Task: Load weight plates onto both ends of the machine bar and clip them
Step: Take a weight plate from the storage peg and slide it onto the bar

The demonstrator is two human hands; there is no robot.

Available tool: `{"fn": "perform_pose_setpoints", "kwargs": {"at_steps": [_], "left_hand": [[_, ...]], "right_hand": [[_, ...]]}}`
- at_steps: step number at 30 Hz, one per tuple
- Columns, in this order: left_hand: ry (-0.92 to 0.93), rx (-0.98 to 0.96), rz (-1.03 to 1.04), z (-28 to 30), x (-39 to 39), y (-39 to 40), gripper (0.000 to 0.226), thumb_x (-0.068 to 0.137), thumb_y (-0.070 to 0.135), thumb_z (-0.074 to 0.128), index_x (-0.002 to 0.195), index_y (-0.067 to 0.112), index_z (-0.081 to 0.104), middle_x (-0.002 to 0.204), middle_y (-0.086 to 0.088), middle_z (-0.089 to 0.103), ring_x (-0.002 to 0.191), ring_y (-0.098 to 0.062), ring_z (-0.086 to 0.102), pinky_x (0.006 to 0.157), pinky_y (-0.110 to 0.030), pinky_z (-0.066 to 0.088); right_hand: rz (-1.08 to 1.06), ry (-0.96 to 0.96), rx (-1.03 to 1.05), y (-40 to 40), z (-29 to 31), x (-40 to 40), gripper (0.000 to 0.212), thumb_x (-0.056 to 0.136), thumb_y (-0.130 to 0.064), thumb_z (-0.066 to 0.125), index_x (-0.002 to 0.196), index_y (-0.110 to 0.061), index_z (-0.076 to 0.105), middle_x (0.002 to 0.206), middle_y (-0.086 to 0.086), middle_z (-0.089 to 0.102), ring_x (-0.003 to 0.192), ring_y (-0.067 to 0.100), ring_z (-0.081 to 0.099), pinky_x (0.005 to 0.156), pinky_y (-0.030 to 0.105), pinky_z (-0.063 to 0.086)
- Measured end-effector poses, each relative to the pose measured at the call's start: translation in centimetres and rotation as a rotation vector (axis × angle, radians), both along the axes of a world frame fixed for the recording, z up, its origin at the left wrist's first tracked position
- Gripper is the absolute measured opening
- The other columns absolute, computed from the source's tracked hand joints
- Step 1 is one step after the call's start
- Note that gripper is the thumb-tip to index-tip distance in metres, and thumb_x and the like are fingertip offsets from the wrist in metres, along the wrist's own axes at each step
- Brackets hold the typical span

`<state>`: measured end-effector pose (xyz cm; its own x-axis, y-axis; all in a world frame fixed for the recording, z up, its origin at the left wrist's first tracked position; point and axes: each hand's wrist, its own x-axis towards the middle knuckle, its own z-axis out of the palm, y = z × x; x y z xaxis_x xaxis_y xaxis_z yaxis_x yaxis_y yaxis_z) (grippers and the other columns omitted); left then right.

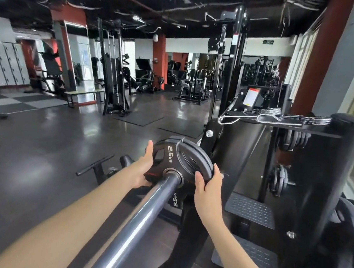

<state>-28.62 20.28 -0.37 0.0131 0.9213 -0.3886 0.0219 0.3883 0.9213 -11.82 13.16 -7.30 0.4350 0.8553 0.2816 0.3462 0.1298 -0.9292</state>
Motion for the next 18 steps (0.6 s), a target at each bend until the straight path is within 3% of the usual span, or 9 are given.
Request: {"fn": "perform_pose_setpoints", "kwargs": {"at_steps": [2,5,6,8,9,11,13,15,18], "left_hand": [[0.003,-0.013,0.012,0.2,0.0,-0.6,0.096,0.086,0.084,0.029,0.155,0.017,0.029,0.15,-0.012,0.05,0.127,-0.037,0.056,0.11,-0.054,0.042],[0.028,-0.038,-0.017,0.7,0.1,-1.7,0.092,0.089,0.081,0.03,0.139,0.008,0.052,0.118,-0.009,0.068,0.109,-0.031,0.063,0.1,-0.045,0.05],[0.038,-0.023,0.009,0.9,0.2,-2.3,0.083,0.093,0.076,0.033,0.132,0.006,0.055,0.11,-0.004,0.067,0.102,-0.026,0.062,0.093,-0.039,0.051],[0.085,0.071,0.108,1.8,0.1,-3.3,0.058,0.097,0.063,0.043,0.126,0.014,0.051,0.123,0.0,0.059,0.109,-0.023,0.055,0.088,-0.035,0.05],[0.174,0.136,0.162,1.8,0.0,-2.9,0.065,0.089,0.06,0.048,0.131,0.011,0.052,0.135,-0.005,0.056,0.118,-0.027,0.053,0.095,-0.038,0.049],[0.451,0.319,0.256,1.8,0.2,-2.2,0.066,0.072,0.053,0.05,0.122,0.011,0.063,0.133,-0.015,0.059,0.12,-0.036,0.052,0.103,-0.045,0.047],[0.642,0.505,0.275,2.6,1.5,-3.2,0.04,0.084,0.035,0.052,0.115,0.016,0.068,0.128,-0.012,0.059,0.122,-0.035,0.049,0.103,-0.042,0.045],[0.722,0.702,0.203,4.0,3.6,-5.7,0.026,0.093,0.024,0.05,0.109,0.023,0.07,0.124,-0.009,0.061,0.12,-0.032,0.05,0.097,-0.039,0.045],[0.68,0.819,-0.046,4.4,7.2,-8.1,0.023,0.096,0.029,0.047,0.099,0.027,0.07,0.106,0.0,0.072,0.104,-0.025,0.063,0.088,-0.035,0.049]], "right_hand": [[0.002,-0.009,-0.008,-0.1,0.1,0.0,0.069,0.103,-0.039,0.05,0.159,-0.013,0.02,0.164,0.003,0.028,0.151,0.02,0.025,0.116,0.028,0.023],[0.038,-0.035,-0.031,-0.7,0.8,0.4,0.071,0.101,-0.041,0.053,0.159,-0.014,0.021,0.163,0.003,0.031,0.15,0.019,0.028,0.119,0.032,0.024],[0.048,-0.051,-0.045,-1.1,1.2,0.8,0.073,0.1,-0.041,0.056,0.159,-0.014,0.023,0.162,0.003,0.033,0.149,0.02,0.031,0.12,0.033,0.025],[0.018,-0.078,-0.068,-2.0,1.9,1.6,0.073,0.096,-0.042,0.062,0.156,-0.014,0.031,0.156,0.003,0.04,0.145,0.022,0.037,0.12,0.04,0.03],[0.002,-0.072,-0.062,-2.6,2.1,2.0,0.069,0.094,-0.043,0.063,0.153,-0.015,0.038,0.15,0.002,0.046,0.14,0.022,0.042,0.118,0.043,0.034],[-0.048,-0.039,-0.035,-3.9,2.0,3.2,0.052,0.092,-0.045,0.06,0.136,-0.019,0.055,0.133,0.001,0.06,0.123,0.021,0.056,0.107,0.045,0.046],[-0.094,-0.004,-0.071,-5.9,2.3,5.1,0.028,0.096,-0.037,0.055,0.115,-0.019,0.066,0.113,-0.003,0.068,0.105,0.015,0.063,0.095,0.035,0.049],[-0.122,0.068,-0.09,-8.0,2.5,7.5,0.018,0.1,-0.029,0.053,0.101,-0.021,0.07,0.099,-0.007,0.074,0.097,0.012,0.067,0.089,0.033,0.05],[-0.169,0.27,-0.055,-11.5,2.3,11.5,0.022,0.1,-0.018,0.053,0.093,-0.019,0.073,0.088,0.0,0.077,0.082,0.011,0.071,0.075,0.028,0.052]]}}
